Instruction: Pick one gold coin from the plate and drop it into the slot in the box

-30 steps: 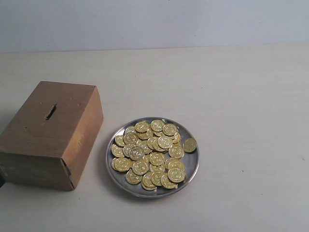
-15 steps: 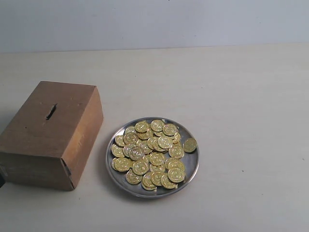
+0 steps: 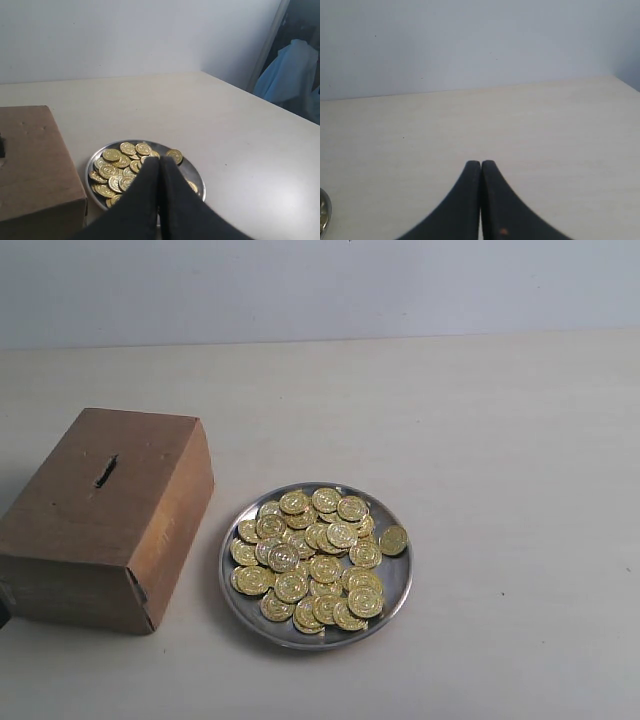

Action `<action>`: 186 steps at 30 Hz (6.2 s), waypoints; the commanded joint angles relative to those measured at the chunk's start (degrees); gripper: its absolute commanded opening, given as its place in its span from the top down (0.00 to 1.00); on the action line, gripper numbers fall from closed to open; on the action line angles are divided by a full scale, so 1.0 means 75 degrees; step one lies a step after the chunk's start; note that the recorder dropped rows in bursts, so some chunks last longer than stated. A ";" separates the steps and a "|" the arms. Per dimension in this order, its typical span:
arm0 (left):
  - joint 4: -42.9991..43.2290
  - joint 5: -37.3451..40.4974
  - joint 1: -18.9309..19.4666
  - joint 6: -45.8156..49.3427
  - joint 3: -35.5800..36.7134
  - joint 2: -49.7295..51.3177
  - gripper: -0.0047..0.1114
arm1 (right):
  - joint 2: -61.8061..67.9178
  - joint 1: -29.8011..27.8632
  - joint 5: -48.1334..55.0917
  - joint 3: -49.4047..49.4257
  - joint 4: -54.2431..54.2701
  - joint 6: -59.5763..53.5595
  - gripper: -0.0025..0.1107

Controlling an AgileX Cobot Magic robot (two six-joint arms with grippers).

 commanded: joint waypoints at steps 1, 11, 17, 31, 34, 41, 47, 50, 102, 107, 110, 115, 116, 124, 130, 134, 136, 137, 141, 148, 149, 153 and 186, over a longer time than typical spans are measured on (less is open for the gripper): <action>0.0003 0.0052 -0.0061 0.0051 0.0027 -0.0056 0.95 | -0.0052 -0.0028 0.0007 0.0034 -0.0060 -0.0072 0.98; 0.0003 0.0052 -0.0061 0.0051 0.0027 -0.0056 0.95 | -0.0052 -0.0028 0.0025 0.0034 -0.0078 -0.0037 0.98; 0.0003 0.0052 -0.0061 0.0051 0.0027 -0.0056 0.95 | -0.0052 -0.0028 0.0025 0.0034 -0.0062 -0.0063 0.98; 0.0003 0.0052 -0.0061 0.0051 0.0027 -0.0056 0.95 | -0.0052 -0.0028 0.0025 0.0034 -0.0062 -0.0048 0.98; 0.0003 0.0052 -0.0061 0.0051 0.0027 -0.0056 0.95 | -0.0052 -0.0028 0.0025 0.0034 -0.0062 -0.0048 0.98; 0.0005 -0.0013 -0.0061 0.0051 0.0027 -0.0056 0.95 | -0.0052 0.0022 0.0025 0.0034 -0.0062 -0.0048 0.98; 0.0005 -0.0013 -0.0061 0.0051 0.0027 -0.0056 0.95 | -0.0052 0.0014 0.0025 0.0034 -0.0049 -0.0032 0.98; 0.0005 -0.0013 -0.0047 0.0051 0.0027 -0.0108 0.95 | -0.0052 0.0014 0.0025 0.0034 -0.0030 -0.0032 0.98; 0.9079 -0.1316 0.1549 -0.8737 0.0027 -0.0226 0.95 | -0.0052 0.0014 0.0072 0.0034 -0.0031 -0.0040 0.98; 0.9079 -0.1297 0.1480 -0.8533 0.0027 -0.0226 0.95 | -0.0052 0.0014 0.0072 0.0034 -0.0031 -0.0040 0.98; 0.9065 -0.1297 0.1480 -0.8548 0.0027 -0.0226 0.95 | -0.0052 0.0014 0.0072 0.0034 -0.0031 -0.0053 0.98; 0.9023 -0.1266 0.1480 -0.8562 0.0027 -0.0226 0.95 | -0.0052 0.0014 0.0072 0.0034 -0.0031 -0.0053 0.98; 0.9023 -0.1266 0.1480 -0.8569 0.0027 -0.0226 0.95 | -0.0052 0.0014 0.0072 0.0034 -0.0031 -0.0053 0.98; 0.9023 -0.1266 0.1480 -0.8467 0.0027 -0.0226 0.95 | -0.0052 0.0014 0.0072 0.0034 -0.0031 -0.0053 0.98; 0.9023 -0.1266 0.1480 -0.8177 0.0027 -0.0226 0.95 | -0.0052 0.0014 0.0072 0.0034 -0.0031 -0.0053 0.98; 0.9023 -0.1266 0.1480 -0.8177 0.0027 -0.0226 0.95 | -0.0052 0.0014 0.0072 0.0034 -0.0031 -0.0053 0.98; 0.9023 -0.1266 0.1480 -0.8177 0.0027 -0.0226 0.95 | -0.0052 0.0014 0.0072 0.0034 -0.0031 -0.0053 0.98; 0.9036 -0.1266 0.1480 -0.8176 0.0027 -0.0226 0.95 | -0.0052 0.0014 0.0072 0.0034 -0.0031 -0.0053 0.98; 0.9076 -0.1266 0.1480 -0.8176 0.0027 -0.0226 0.95 | -0.0052 0.0014 0.0072 0.0034 -0.0031 -0.0053 0.98; 0.9241 -0.1281 0.1480 -0.8206 0.0027 -0.0226 0.95 | -0.0052 0.0014 0.0072 0.0034 -0.0031 -0.0053 0.98; 0.9259 -0.1281 0.1480 -0.8205 0.0027 -0.0226 0.95 | -0.0052 0.0014 0.0072 0.0034 -0.0031 -0.0053 0.98; 0.9288 -0.1281 0.1480 -0.8223 0.0027 -0.0226 0.95 | -0.0052 0.0014 0.0072 0.0034 -0.0031 -0.0053 0.98; 0.9464 -0.1280 0.1480 -0.8465 0.0027 -0.0226 0.95 | -0.0052 0.0014 0.0072 0.0034 -0.0031 -0.0045 0.98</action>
